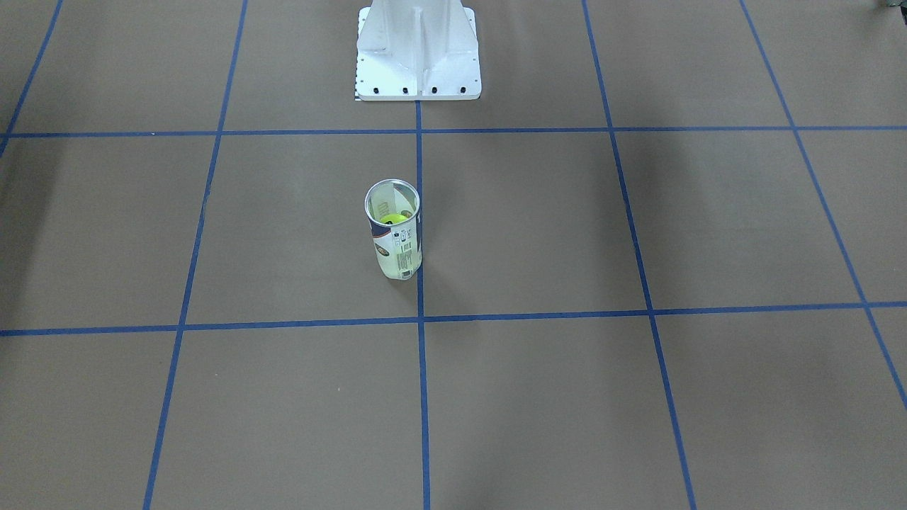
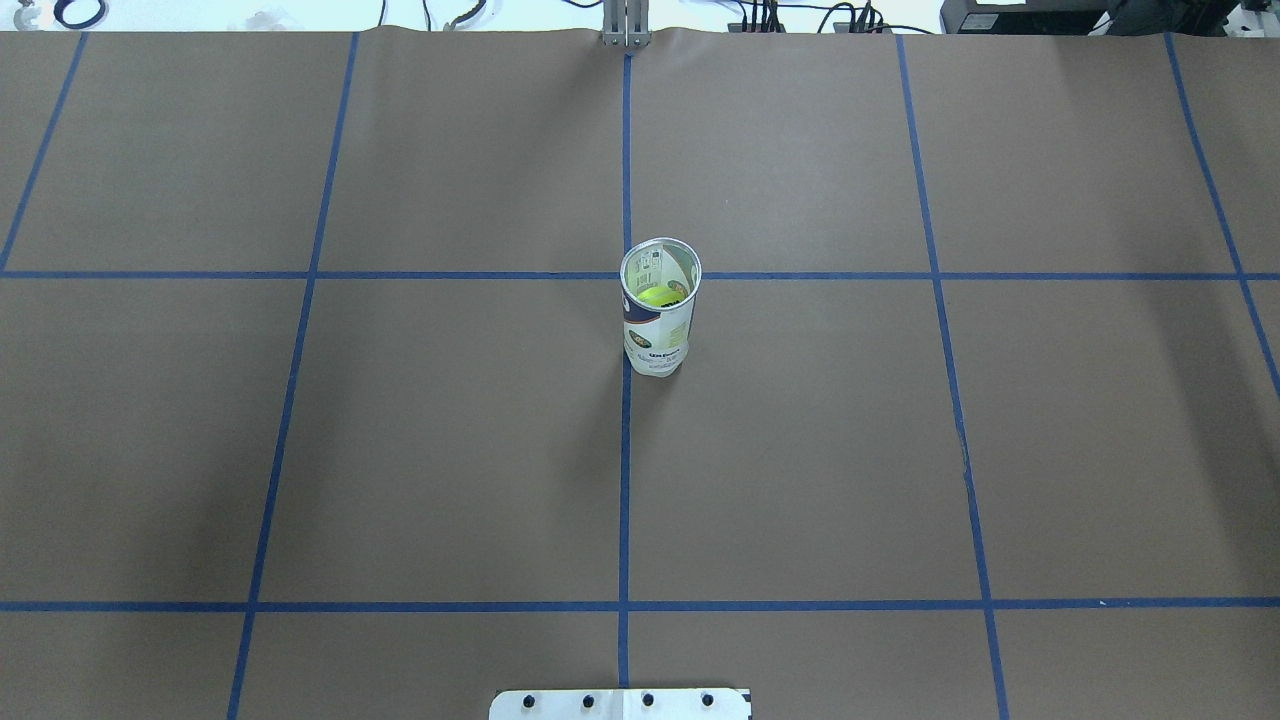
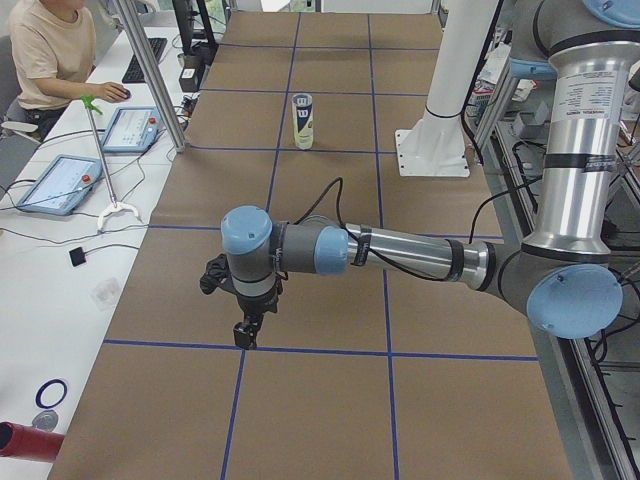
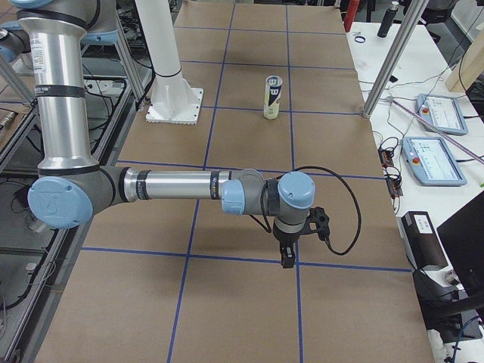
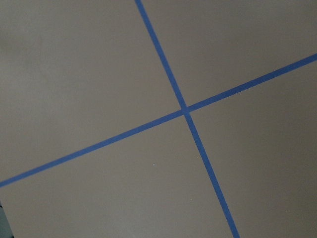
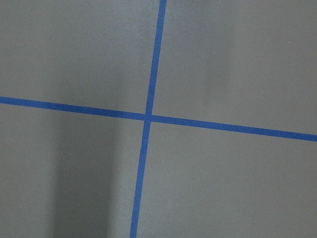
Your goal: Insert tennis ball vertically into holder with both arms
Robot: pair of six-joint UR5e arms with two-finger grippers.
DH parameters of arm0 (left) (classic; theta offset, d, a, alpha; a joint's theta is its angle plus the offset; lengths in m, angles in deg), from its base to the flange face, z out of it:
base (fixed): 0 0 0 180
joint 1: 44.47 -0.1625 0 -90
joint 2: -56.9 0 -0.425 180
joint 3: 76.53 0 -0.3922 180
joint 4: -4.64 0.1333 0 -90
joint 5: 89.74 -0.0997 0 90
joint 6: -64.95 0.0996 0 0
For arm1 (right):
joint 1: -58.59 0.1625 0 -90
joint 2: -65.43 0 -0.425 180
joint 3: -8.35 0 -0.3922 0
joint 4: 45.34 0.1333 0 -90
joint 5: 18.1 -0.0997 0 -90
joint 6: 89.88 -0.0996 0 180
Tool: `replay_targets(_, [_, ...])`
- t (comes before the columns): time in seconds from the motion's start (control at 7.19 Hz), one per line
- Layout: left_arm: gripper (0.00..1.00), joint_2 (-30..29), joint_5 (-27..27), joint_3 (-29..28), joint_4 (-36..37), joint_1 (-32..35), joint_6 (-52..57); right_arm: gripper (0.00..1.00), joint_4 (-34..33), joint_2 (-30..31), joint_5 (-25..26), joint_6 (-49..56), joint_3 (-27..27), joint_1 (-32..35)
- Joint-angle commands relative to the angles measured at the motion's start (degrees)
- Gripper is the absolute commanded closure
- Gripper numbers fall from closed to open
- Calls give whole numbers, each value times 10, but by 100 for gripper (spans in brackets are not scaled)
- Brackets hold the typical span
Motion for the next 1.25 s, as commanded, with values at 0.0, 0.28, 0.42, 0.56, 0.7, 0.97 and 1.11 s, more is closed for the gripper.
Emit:
replay_targets(0.0, [1,23,89,-2,4,42,-108,1,-1,-1,-1,-3,0,0])
replay_targets(0.28, [1,25,97,3,-2,42,-193,1,-1,-1,-1,-3,0,0])
replay_targets(0.42, [1,24,94,4,-2,41,-193,1,-1,-1,-1,-3,0,0])
replay_targets(0.56, [1,23,94,4,-2,41,-194,0,-1,-1,-1,-3,1,0])
replay_targets(0.7, [1,23,94,7,-5,41,-194,0,-1,-1,-1,-3,1,0])
replay_targets(0.97, [0,23,45,7,-14,40,-193,0,-1,-1,-1,-3,0,0])
replay_targets(1.11, [0,22,41,7,-15,39,-192,0,-1,-1,-1,-3,0,0])
